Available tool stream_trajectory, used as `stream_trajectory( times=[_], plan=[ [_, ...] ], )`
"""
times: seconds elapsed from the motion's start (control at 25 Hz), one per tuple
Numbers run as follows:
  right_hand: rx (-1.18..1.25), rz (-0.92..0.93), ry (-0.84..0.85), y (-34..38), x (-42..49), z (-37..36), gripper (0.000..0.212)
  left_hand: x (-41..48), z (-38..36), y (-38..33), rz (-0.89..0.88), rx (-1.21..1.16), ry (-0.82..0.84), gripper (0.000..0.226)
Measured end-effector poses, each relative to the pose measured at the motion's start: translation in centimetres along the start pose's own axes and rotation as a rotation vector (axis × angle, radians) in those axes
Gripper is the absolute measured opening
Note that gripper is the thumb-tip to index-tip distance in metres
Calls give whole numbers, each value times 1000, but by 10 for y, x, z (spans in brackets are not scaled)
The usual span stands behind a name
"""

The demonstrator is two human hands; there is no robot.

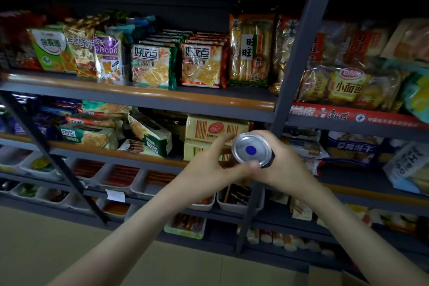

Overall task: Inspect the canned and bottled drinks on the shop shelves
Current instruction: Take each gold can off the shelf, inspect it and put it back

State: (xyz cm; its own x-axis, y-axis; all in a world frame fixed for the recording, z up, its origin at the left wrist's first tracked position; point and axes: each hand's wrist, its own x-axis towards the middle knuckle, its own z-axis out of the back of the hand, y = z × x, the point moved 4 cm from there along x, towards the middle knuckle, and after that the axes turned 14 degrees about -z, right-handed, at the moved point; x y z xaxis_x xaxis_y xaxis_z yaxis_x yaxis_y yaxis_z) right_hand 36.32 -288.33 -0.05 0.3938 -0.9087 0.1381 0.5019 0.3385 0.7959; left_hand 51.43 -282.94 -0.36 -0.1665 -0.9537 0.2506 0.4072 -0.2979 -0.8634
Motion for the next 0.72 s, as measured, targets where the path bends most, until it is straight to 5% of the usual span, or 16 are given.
stream_trajectory(
  times=[0.12,0.36,0.6,0.72],
  plan=[
    [38,-28,9,6,4,3,67,20,-2,0,-42,-103,-1,45],
    [104,-103,122,1,9,17,90,37,-12,6,134,-686,-49,56],
    [262,30,37,-2,0,22,75,46,-12,10,368,-1059,-85,62],
    [257,65,-82,9,2,22,62,49,-13,10,405,-903,65,71]
  ],
)
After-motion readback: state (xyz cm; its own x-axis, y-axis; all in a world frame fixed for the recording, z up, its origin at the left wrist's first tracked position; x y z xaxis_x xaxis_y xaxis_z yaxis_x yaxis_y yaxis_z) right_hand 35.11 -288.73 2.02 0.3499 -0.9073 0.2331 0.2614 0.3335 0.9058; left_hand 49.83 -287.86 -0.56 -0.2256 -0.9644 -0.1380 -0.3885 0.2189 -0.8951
